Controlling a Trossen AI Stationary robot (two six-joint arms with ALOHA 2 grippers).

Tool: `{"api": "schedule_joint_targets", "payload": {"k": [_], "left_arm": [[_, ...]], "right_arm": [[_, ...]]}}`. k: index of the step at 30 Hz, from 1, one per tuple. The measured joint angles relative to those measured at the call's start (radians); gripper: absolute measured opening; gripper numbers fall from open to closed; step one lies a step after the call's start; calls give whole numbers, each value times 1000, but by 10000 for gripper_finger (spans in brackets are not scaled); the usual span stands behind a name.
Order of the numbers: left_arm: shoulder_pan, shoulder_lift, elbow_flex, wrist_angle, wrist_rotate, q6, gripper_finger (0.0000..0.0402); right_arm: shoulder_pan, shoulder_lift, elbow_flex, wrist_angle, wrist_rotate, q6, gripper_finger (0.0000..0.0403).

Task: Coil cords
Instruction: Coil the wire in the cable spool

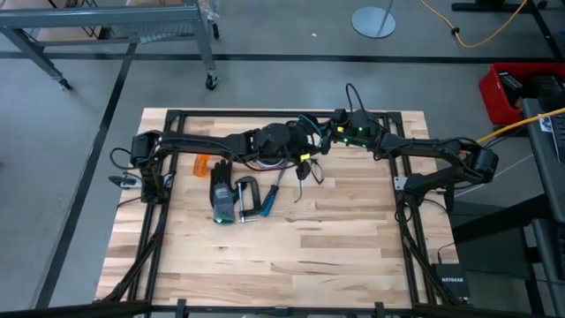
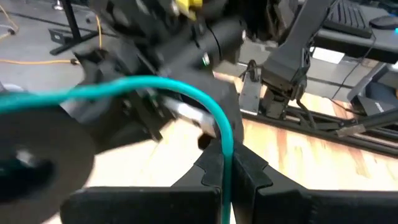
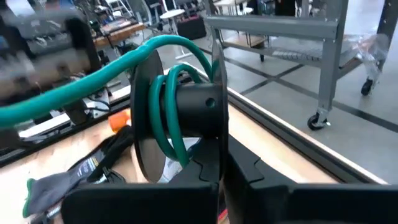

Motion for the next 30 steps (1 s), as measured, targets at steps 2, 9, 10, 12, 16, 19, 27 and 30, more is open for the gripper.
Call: {"api": "schedule_joint_targets", "payload": {"k": [2,9,10,12,16,19,27,30], "left_arm": [[-4,11,0,-3,0,-14,0],[8,30,-3,-70,-14,-18,0],[13,30,-2,-69,-13,-18,0],[21,28,-1,-79,-14,-34,0],[27,28,-1,-130,-9,-63,0],[20,28,-1,-159,-12,-63,0],[-12,26,-1,-259,-164,-47,0],[-15,25,-1,-291,-203,-43,0]], "right_arm": [[0,0,0,21,-10,-1,2],[2,-2,2,71,-102,55,2],[1,-1,2,75,-117,57,2],[1,-2,2,108,-148,58,2],[2,-4,2,130,-174,60,2],[-13,-14,2,130,-180,55,2],[-125,-87,1,75,-286,55,2],[-164,-124,1,-1,-336,53,2]]}}
